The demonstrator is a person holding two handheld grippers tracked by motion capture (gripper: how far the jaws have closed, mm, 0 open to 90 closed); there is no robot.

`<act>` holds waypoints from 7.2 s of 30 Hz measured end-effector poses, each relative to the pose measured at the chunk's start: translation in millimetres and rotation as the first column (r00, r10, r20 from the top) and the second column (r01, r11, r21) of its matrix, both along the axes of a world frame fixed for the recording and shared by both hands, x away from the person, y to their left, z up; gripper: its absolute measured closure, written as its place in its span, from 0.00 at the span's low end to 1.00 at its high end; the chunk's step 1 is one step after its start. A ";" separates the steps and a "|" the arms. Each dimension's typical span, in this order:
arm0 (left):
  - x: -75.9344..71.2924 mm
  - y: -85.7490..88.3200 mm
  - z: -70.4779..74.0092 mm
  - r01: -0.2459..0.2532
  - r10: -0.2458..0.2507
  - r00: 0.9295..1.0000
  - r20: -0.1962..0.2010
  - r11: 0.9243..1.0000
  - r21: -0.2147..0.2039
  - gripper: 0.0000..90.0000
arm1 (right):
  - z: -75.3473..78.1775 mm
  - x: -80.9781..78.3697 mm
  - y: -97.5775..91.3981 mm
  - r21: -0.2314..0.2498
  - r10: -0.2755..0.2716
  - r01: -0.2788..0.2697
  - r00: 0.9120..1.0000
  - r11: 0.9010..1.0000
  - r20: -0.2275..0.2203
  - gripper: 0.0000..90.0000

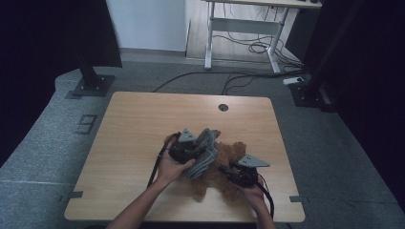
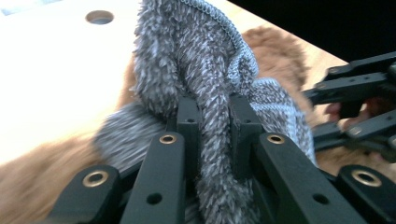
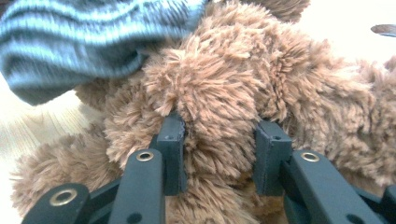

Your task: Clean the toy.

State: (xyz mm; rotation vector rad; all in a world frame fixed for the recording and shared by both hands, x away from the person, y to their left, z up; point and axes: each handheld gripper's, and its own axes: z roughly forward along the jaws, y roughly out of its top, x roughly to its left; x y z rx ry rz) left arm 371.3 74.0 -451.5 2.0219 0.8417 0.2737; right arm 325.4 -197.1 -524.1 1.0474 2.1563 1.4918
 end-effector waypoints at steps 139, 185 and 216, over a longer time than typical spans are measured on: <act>45.0 -36.0 5.8 -0.081 0.084 0.996 -0.013 0.982 0.173 0.87 | -11.1 0.6 3.4 -0.010 -0.021 0.021 1.000 1.000 0.010 0.72; -0.8 101.5 -20.7 -0.215 0.215 0.977 0.008 0.977 0.006 0.87 | -12.3 0.7 6.0 -0.023 -0.040 0.040 0.999 0.999 0.005 0.73; -29.3 139.1 -18.0 -0.171 0.166 0.985 -0.040 0.948 -0.269 0.88 | -13.0 2.1 3.5 -0.020 -0.044 0.044 0.999 0.999 -0.007 0.73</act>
